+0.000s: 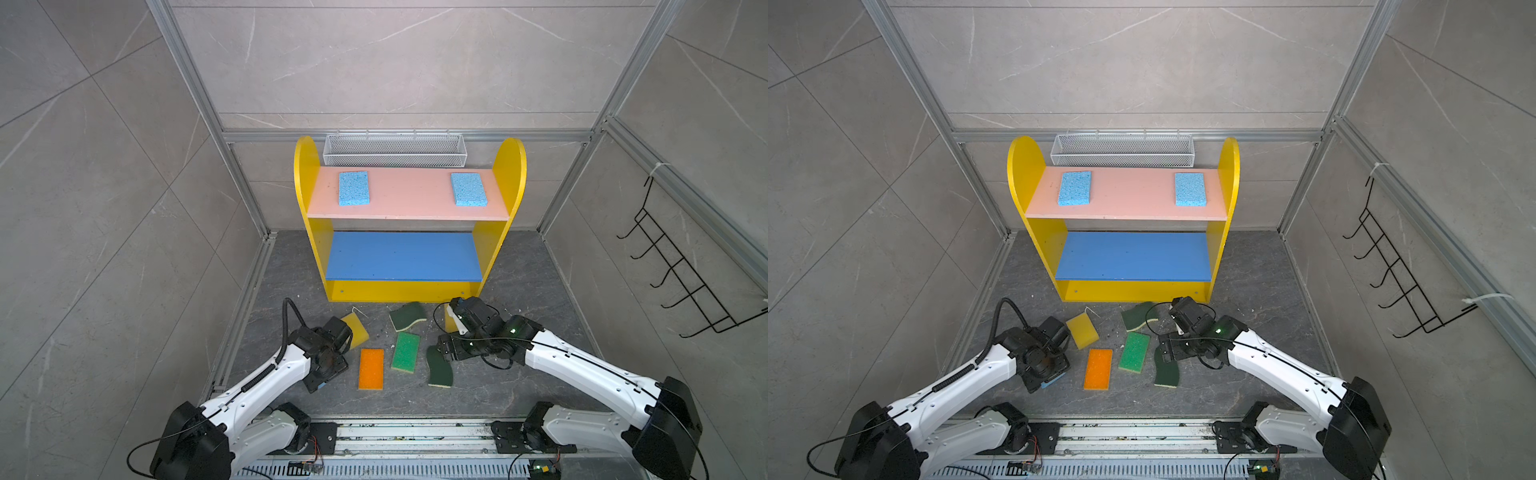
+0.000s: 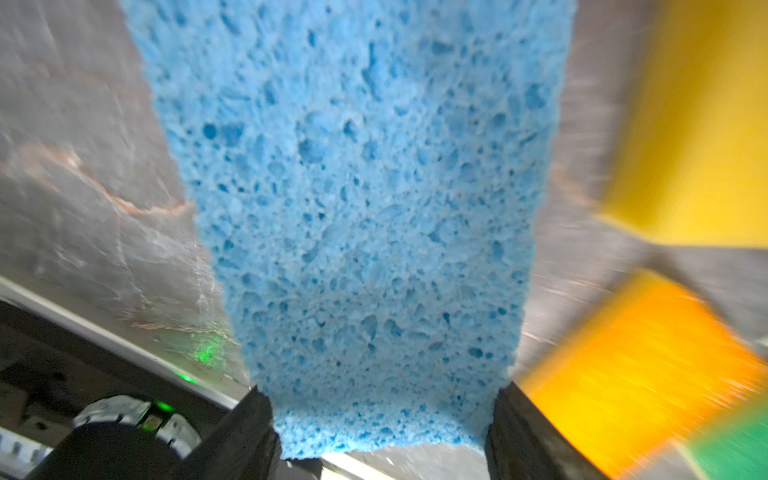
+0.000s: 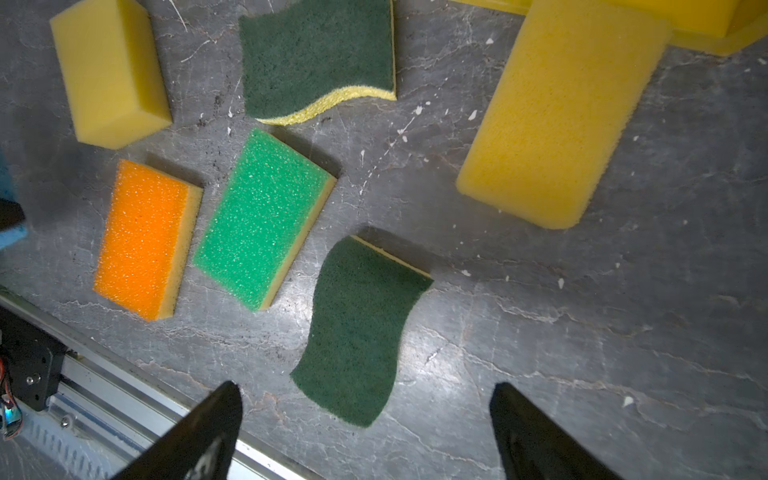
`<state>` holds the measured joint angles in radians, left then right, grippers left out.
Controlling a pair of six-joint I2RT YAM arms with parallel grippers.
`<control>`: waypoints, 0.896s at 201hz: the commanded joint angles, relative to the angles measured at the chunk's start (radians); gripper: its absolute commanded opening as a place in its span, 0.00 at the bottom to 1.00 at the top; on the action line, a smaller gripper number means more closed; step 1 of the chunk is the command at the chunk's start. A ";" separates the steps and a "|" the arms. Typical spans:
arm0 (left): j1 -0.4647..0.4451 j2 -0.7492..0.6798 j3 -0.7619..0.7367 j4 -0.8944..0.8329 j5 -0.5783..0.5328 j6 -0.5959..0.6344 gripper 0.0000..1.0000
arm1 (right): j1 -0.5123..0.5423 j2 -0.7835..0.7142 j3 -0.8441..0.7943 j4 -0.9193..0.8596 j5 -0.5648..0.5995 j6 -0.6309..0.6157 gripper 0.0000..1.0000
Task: Place and organize the cleaning sponges onto the shelf
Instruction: 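Close the left gripper on the light blue sponge and lift it, then carry the light blue sponge up to the pink upper shelf with the left gripper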
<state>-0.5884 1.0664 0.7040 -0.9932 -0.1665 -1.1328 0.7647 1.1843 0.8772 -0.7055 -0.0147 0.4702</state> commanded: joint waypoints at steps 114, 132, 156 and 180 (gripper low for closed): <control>-0.293 0.227 0.980 -0.529 -0.333 0.280 0.67 | 0.005 -0.166 0.235 -0.218 0.139 -0.129 0.95; -0.333 0.321 1.147 -0.538 -0.357 0.335 0.67 | 0.005 -0.183 0.265 -0.241 0.170 -0.135 0.95; -0.375 0.432 1.351 -0.520 -0.397 0.410 0.67 | 0.005 -0.204 0.287 -0.261 0.185 -0.140 0.96; -0.383 0.510 1.486 -0.435 -0.398 0.518 0.67 | 0.005 -0.213 0.290 -0.275 0.183 -0.139 0.96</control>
<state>-0.9604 1.5314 2.0674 -1.4757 -0.5091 -0.7620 0.7647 0.9863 1.1435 -0.9264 0.1432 0.3466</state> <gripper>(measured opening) 0.672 0.956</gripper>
